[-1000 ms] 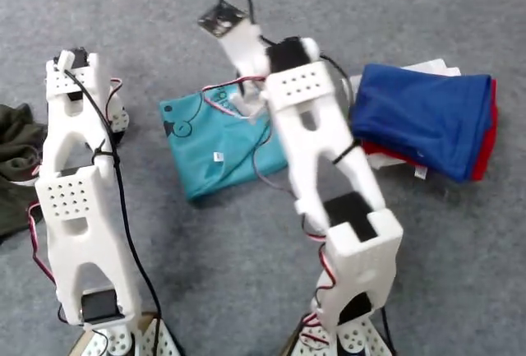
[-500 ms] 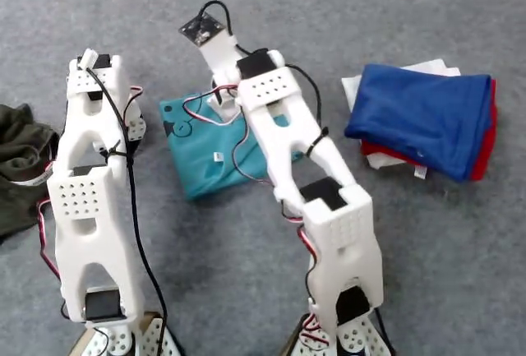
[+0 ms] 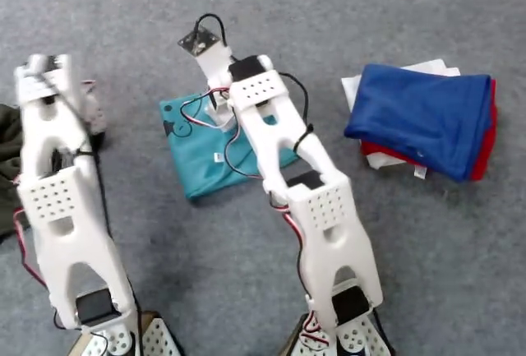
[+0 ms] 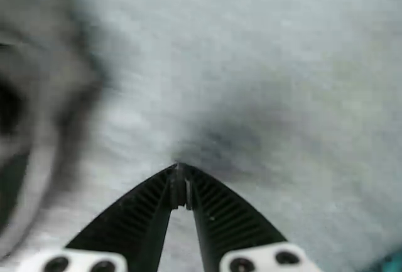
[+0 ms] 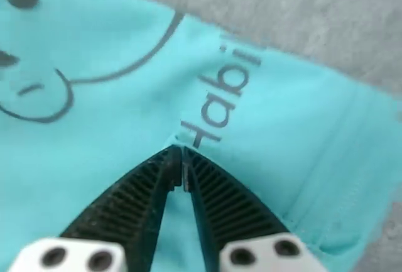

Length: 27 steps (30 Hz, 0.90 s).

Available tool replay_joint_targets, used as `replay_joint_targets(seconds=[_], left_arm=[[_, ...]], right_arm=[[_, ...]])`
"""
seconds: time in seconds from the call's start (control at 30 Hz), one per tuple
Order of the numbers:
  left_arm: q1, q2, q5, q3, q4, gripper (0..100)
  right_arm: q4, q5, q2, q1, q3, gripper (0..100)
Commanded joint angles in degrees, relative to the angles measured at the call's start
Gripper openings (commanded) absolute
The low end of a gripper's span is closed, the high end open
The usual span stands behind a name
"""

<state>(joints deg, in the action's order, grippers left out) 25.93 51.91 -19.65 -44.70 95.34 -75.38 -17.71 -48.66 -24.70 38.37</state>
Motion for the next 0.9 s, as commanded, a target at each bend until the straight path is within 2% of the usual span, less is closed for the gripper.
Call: replay_joint_targets(seconds=[0.0,0.2,0.37,0.5,0.67,0.77,0.87], left_arm=[[1.63,-0.53,-0.62,-2.59,-0.97,3],[1.54,-0.53,-0.62,-2.51,-1.23,3],[1.54,-0.44,-0.62,-2.07,-1.67,3],[1.54,-0.44,-0.62,-0.92,-2.46,3],[1.45,-0.44,-0.62,-0.92,-2.46,3],[1.45,-0.44,-0.62,-0.92,-2.46,3],[0.57,-0.44,-0.62,-0.84,-2.2,3]], right_arm=[[-6.86,0.18,-0.92,1.76,5.05,1.5],[-26.2,0.09,-1.45,5.45,13.23,1.5],[-25.93,0.18,2.59,10.46,8.13,1.5],[-25.93,0.0,9.63,13.1,-5.93,1.5],[-25.85,-5.71,21.14,21.36,-23.34,1.5],[-25.76,-6.07,27.65,25.93,-24.22,1.5],[-24.26,-5.63,32.4,22.95,-19.74,1.5]])
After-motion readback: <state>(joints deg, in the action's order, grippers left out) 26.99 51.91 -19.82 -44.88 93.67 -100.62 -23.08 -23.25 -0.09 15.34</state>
